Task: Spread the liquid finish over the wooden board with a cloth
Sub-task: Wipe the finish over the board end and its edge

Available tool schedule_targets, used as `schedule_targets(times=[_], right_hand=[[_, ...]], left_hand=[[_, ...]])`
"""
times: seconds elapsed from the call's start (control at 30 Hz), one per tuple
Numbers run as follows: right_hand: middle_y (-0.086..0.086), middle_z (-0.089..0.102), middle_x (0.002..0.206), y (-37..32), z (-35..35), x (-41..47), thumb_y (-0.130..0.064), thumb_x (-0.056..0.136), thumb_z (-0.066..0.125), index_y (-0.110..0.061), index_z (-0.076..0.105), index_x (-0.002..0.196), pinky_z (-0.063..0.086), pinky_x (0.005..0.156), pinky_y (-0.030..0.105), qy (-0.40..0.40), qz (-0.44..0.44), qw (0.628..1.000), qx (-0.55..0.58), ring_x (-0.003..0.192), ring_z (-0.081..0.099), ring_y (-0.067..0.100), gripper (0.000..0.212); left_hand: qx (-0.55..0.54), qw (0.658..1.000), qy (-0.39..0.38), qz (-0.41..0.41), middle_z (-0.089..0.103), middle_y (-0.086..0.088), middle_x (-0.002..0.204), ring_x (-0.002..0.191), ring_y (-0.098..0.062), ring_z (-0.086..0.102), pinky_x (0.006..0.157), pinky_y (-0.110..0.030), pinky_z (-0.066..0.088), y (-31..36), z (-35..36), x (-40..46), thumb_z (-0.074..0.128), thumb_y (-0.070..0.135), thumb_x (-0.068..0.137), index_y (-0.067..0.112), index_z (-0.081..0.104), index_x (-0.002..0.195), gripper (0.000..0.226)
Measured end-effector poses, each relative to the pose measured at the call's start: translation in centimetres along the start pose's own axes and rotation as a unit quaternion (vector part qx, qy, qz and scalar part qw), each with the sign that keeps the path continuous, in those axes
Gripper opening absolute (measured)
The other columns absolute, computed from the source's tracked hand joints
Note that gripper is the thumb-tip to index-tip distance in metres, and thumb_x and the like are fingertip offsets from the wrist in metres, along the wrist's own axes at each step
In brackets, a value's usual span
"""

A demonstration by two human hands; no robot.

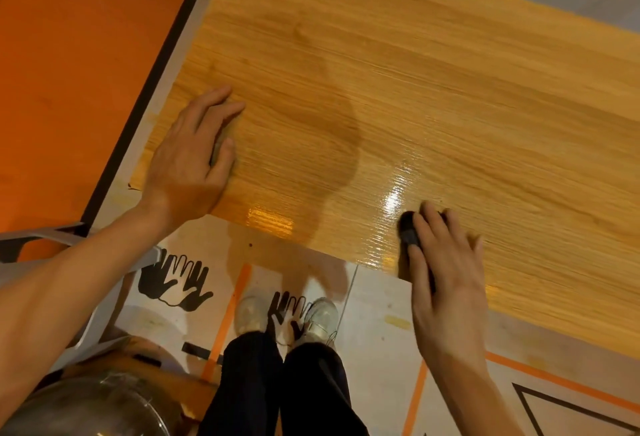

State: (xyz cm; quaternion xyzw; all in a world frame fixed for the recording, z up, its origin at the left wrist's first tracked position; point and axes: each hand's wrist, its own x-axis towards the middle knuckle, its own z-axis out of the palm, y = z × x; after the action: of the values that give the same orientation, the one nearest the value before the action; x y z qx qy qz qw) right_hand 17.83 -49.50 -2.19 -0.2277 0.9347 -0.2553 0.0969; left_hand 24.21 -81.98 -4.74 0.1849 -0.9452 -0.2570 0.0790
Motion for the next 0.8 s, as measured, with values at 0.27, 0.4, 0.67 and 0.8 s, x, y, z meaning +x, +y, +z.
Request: schedule_targets(times=[0.27, 0.4, 0.67, 0.8], right_hand=[[0.002, 0.047, 0.147, -10.5, 7.9, 1.9, -0.022, 0.101, 0.036, -0.014, 0.053, 0.137, 0.017, 0.120, 0.046, 0.036, -0.047, 0.997, 0.050, 0.144, 0.029, 0.021, 0.041], [-0.001, 0.043, 0.150, -8.4, 6.5, 2.1, -0.025, 0.103, 0.041, -0.018, 0.049, 0.140, 0.008, 0.123, 0.041, -0.001, -0.094, 0.994, 0.051, 0.146, 0.025, 0.020, 0.038], [-0.005, 0.007, 0.162, -2.8, 1.6, 0.0, -0.029, 0.095, 0.025, -0.016, 0.018, 0.154, -0.004, 0.121, 0.027, 0.037, 0.124, 0.982, 0.134, 0.149, -0.003, 0.007, 0.060], [0.004, 0.014, 0.161, -2.5, 2.3, -1.0, -0.021, 0.100, 0.035, -0.010, 0.023, 0.153, 0.004, 0.121, 0.024, -0.004, -0.039, 0.999, 0.031, 0.150, 0.007, 0.018, 0.055]], left_hand=[[0.020, 1.000, 0.009, 0.013, 0.035, -0.003, 0.160, 0.149, -0.019, 0.033, 0.116, -0.030, 0.029, -0.3, 0.2, 0.0, 0.042, 0.022, 0.107, 0.014, 0.045, 0.150, 0.044], [0.032, 0.999, -0.002, 0.020, 0.032, -0.004, 0.162, 0.150, -0.021, 0.031, 0.118, -0.033, 0.029, -0.5, 0.2, 0.0, 0.040, 0.024, 0.108, 0.016, 0.042, 0.151, 0.045], [0.019, 0.997, -0.036, 0.061, 0.029, -0.010, 0.162, 0.150, -0.028, 0.028, 0.118, -0.038, 0.029, -1.4, -0.3, -0.1, 0.039, 0.027, 0.110, 0.011, 0.039, 0.152, 0.046], [0.047, 0.992, -0.030, 0.112, 0.036, -0.005, 0.160, 0.146, -0.027, 0.036, 0.110, -0.045, 0.039, -4.0, -2.2, -0.5, 0.041, 0.029, 0.109, 0.013, 0.044, 0.150, 0.044]])
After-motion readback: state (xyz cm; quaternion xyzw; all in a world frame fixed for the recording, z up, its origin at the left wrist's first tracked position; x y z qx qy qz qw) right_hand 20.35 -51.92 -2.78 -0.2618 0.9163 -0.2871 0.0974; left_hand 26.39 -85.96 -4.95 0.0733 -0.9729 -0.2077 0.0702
